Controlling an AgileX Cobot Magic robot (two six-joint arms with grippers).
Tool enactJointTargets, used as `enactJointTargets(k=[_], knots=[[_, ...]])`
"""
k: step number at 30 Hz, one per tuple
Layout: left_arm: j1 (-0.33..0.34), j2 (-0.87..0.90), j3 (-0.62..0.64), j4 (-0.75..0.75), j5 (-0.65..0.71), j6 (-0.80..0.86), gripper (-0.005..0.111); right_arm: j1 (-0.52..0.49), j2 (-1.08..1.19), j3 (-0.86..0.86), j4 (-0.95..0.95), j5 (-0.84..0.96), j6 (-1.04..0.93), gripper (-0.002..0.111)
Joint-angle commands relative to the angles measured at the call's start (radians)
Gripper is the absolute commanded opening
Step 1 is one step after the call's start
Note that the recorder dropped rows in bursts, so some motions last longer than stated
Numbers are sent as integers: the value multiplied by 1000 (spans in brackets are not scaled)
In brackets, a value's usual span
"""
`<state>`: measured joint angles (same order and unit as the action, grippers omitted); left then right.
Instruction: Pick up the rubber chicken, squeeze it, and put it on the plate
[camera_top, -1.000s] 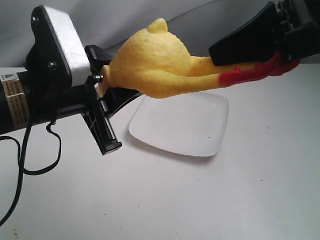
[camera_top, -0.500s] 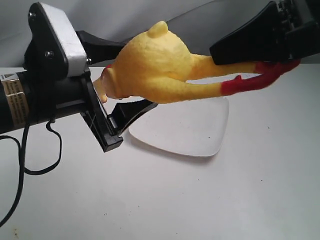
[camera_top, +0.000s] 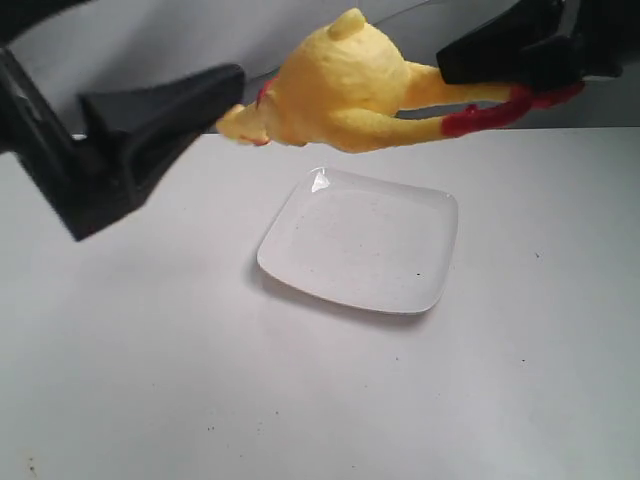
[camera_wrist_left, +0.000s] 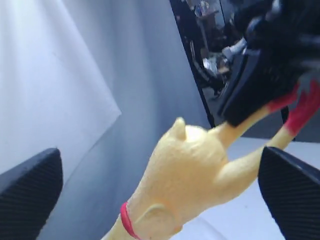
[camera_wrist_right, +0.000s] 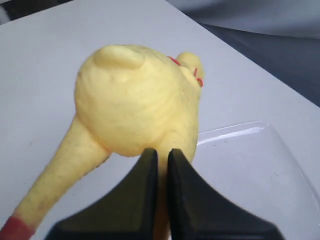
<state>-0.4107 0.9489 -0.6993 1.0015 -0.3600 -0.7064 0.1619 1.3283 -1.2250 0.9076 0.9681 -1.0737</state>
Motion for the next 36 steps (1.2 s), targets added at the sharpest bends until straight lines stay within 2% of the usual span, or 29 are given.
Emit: enactJointTargets(k=[1,5,8,13,21,32,36], knots=[[-1,-129,-2,93,85,-148,99,1,87,2,28,-48,-63,0],[-1,-238,2,214,182,-278,94,1,195,2,190,-85,-210,0],[-1,-300,24,220,203,-290,90,1,249,2,287,-94,-315,0],[-1,-345,63,220,260,-281,87,-3,306,12,208,-179,-328,0],[-1,-345,78,220,282,-284,87,-3,378,159,198,-446,-400,0],[-1,-345,78,220,282,-284,87,-3,449,263,204,-537,-398,0],[-1,-345,78,220,282,-284,87,-3,464,263,191,-539,-316,0]])
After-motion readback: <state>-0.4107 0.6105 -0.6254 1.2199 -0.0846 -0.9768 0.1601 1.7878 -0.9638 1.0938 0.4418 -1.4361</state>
